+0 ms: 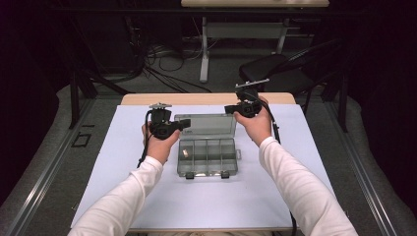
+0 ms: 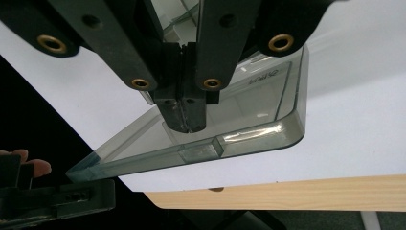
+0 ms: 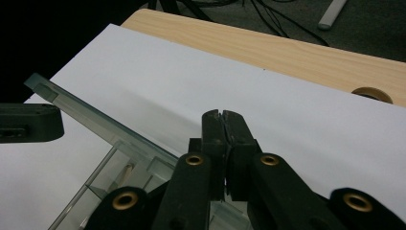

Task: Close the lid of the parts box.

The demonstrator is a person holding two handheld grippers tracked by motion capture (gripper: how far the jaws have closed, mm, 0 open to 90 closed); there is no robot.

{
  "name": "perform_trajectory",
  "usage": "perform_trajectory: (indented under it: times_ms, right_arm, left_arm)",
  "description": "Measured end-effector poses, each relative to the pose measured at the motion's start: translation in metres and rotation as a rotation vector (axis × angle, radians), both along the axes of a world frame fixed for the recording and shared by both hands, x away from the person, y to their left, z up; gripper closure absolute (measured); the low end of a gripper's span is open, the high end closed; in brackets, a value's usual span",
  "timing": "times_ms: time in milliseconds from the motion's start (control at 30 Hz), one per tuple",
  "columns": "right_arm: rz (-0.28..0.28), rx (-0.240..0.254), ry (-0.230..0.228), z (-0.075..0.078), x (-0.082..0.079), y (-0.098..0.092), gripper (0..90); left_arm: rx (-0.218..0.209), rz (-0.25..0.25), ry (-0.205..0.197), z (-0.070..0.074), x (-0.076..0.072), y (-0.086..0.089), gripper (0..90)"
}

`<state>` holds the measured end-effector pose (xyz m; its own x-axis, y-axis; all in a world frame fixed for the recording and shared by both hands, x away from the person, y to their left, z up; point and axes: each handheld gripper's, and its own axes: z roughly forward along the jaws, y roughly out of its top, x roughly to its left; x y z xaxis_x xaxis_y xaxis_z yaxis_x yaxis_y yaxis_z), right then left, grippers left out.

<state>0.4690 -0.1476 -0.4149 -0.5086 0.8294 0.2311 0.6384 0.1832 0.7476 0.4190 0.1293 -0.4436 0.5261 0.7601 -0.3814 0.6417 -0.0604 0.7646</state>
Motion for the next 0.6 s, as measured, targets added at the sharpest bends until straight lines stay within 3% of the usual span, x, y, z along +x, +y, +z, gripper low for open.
perform_trajectory:
  times_ms: [600]
  right_arm:
    - [0.024,0.018,0.01,-0.006,-0.012,-0.007,89.8]
  left_arm:
    - [0.012,-0.023,-0.005,-0.008,-0.01,-0.004,90.0]
